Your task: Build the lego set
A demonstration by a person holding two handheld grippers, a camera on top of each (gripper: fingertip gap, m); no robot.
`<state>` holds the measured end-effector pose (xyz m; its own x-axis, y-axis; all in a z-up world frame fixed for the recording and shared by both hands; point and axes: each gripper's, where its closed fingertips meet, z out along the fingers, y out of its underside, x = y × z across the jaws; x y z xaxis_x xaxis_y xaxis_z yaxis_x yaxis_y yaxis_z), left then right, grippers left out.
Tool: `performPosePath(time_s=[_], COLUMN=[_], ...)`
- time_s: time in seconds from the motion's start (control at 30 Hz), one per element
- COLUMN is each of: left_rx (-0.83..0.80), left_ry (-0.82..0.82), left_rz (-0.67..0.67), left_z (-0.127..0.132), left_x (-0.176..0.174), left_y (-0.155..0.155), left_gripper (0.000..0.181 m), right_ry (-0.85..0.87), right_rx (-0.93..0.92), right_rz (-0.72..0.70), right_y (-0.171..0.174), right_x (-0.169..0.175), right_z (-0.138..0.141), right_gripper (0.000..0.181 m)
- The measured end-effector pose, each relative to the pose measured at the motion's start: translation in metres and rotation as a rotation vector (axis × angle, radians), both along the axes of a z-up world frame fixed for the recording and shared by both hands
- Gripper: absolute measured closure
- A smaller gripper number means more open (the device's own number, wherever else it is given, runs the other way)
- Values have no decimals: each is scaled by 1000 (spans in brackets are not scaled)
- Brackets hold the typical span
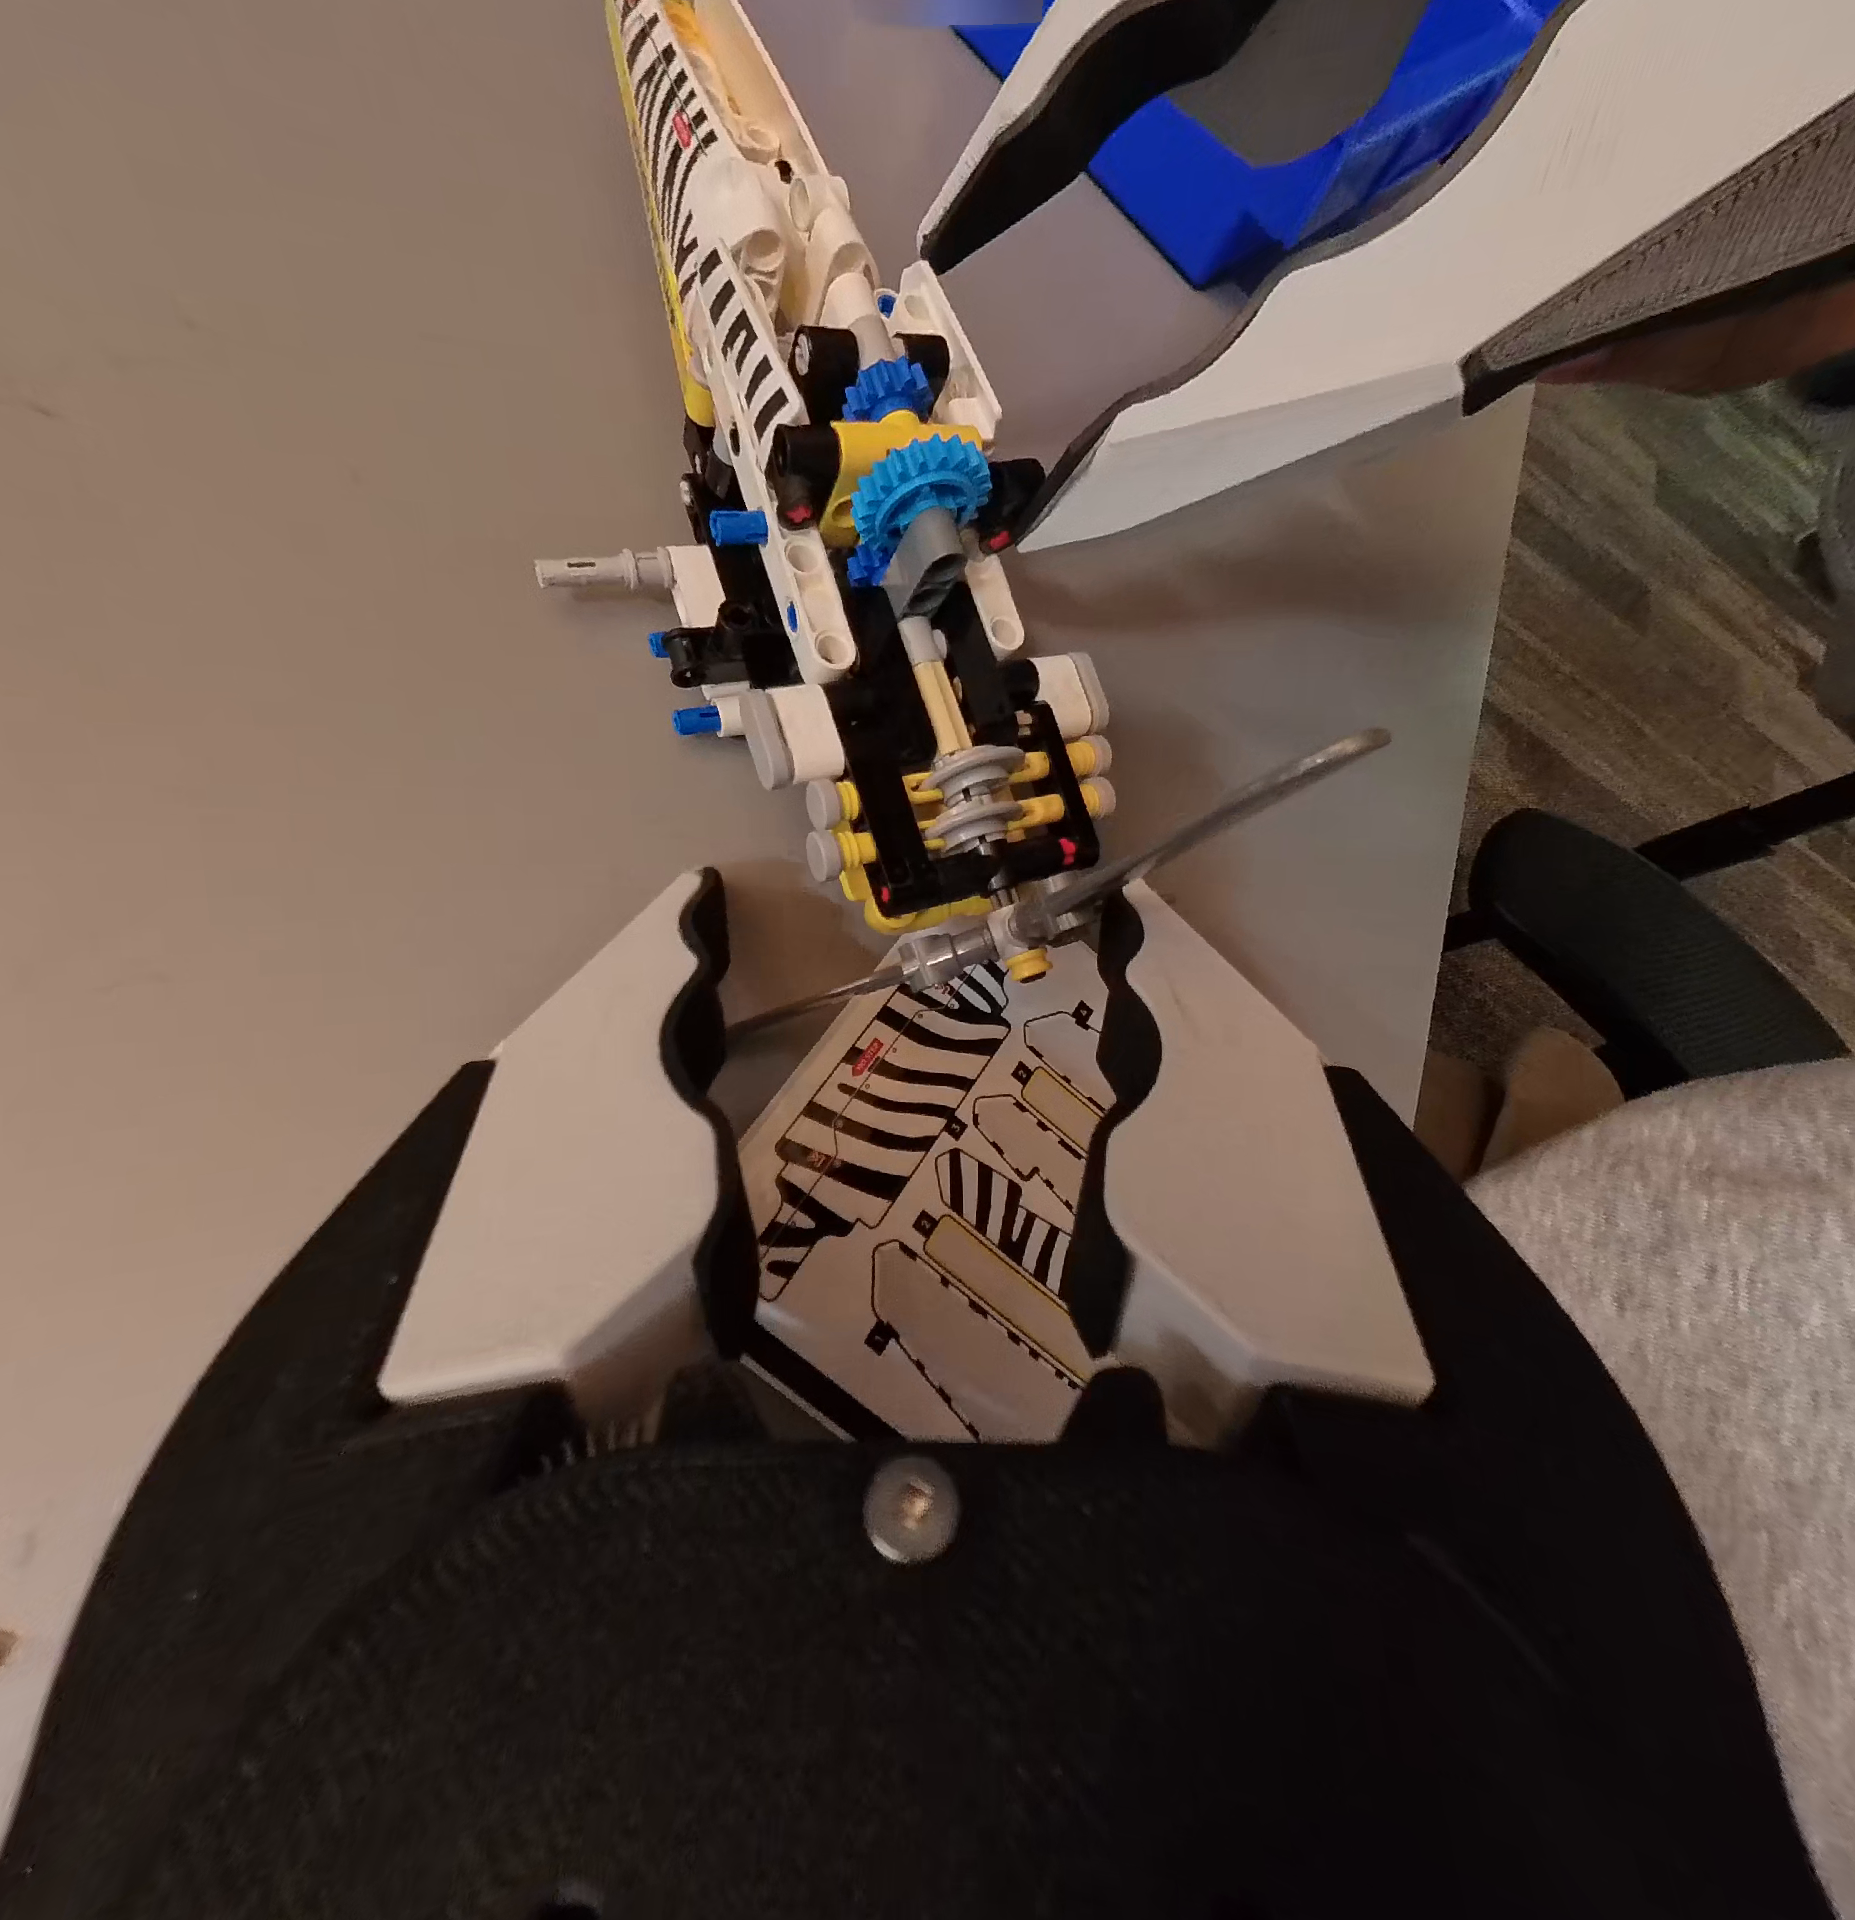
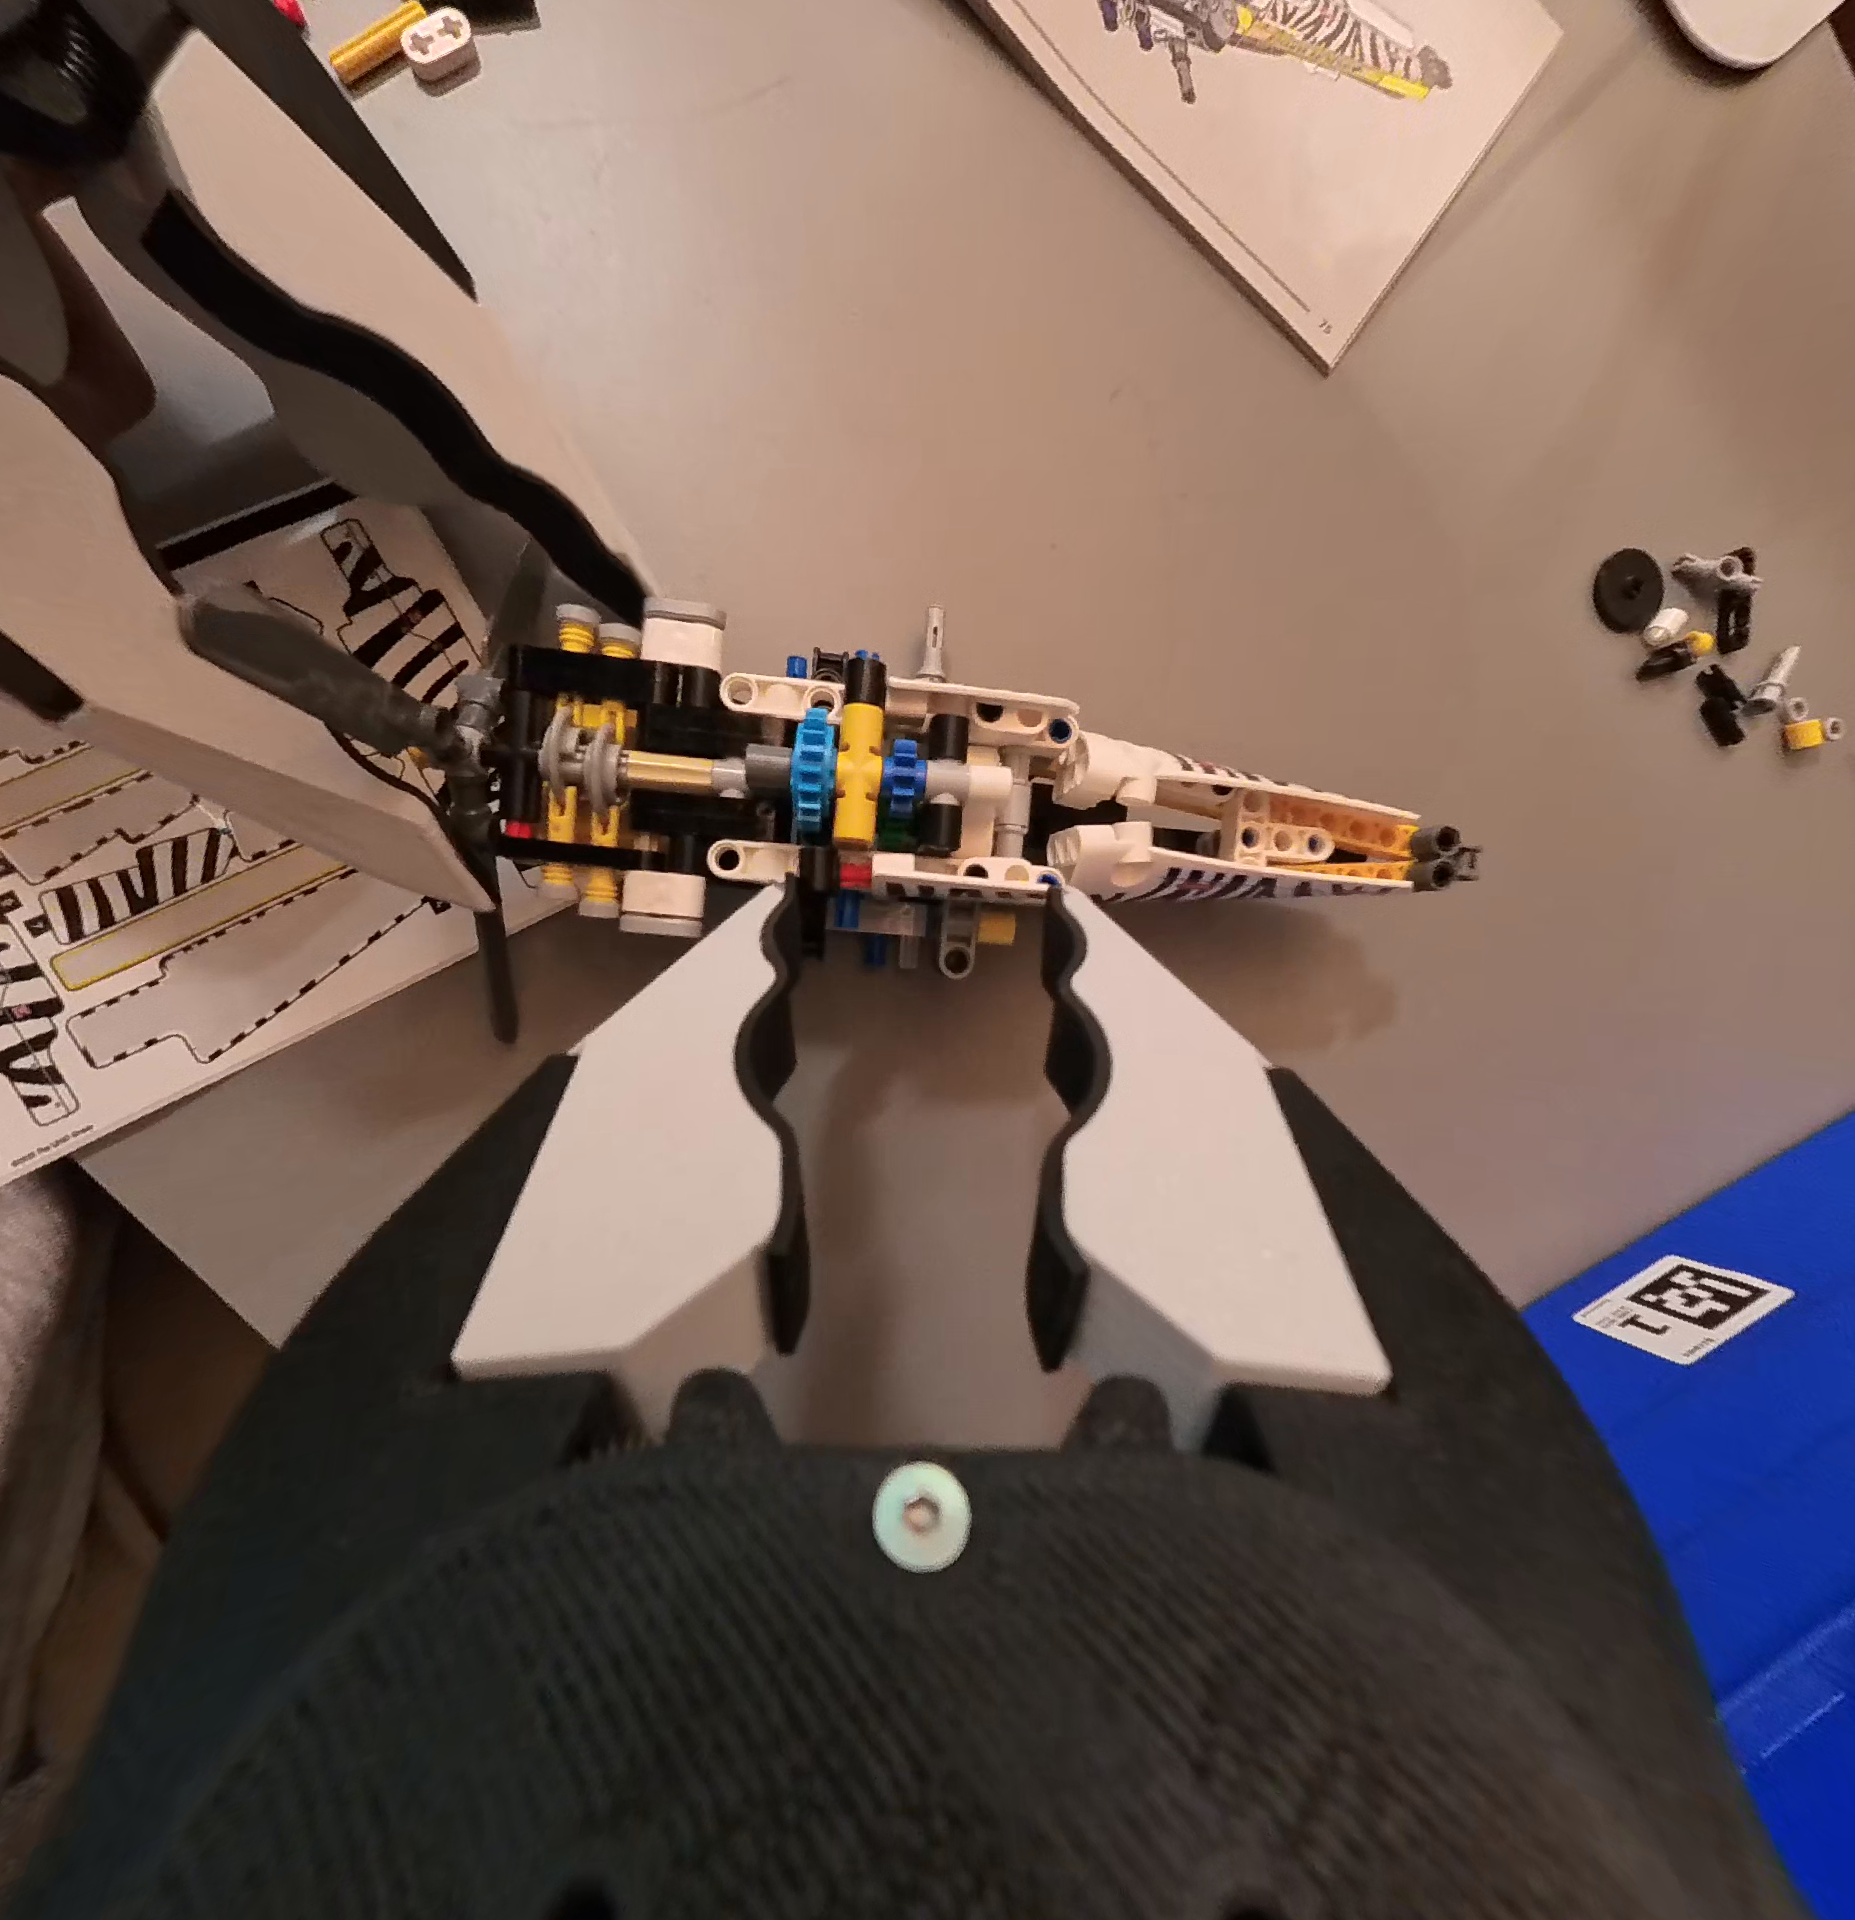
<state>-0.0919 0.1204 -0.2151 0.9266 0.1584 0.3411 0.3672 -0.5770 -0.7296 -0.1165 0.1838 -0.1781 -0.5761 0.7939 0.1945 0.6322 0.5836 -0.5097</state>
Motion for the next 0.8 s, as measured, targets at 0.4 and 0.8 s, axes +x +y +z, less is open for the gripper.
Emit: performPosePath(time_s=[0.4,0.8], left_rx=[-6,7], left_ry=[-9,-29], left_rz=[16,16], left_z=[-1,0], left_x=[-3,-4], left_y=[0,0], left_gripper=[114,114], right_ry=[28,6], right_rx=[52,35], right_rz=[6,1], right_y=[0,12], right_x=[0,23], right_z=[3,-10], right_gripper=[146,153])
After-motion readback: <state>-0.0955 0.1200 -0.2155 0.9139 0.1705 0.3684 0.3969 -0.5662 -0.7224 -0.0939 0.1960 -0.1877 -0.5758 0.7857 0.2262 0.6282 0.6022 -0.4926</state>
